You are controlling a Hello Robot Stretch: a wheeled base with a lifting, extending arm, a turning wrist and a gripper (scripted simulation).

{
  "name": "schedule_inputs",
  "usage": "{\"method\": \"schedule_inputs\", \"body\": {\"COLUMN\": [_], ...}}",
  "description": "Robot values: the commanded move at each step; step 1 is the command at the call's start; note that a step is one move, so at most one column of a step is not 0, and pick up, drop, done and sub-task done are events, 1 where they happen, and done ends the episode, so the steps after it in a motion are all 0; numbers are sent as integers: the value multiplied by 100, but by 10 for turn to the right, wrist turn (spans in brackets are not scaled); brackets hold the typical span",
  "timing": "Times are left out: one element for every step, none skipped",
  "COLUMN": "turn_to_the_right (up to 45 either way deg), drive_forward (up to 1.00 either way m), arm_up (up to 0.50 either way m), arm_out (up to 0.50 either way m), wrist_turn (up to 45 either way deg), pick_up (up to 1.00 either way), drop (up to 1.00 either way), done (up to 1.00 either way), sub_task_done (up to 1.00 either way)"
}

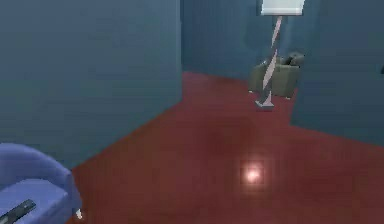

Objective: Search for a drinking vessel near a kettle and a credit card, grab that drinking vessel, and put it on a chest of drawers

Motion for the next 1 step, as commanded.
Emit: {"method": "schedule_inputs", "body": {"turn_to_the_right": [-450], "drive_forward": [0], "arm_up": [0], "arm_out": [0], "wrist_turn": [0], "pick_up": [0], "drop": [0], "done": [0], "sub_task_done": [0]}}
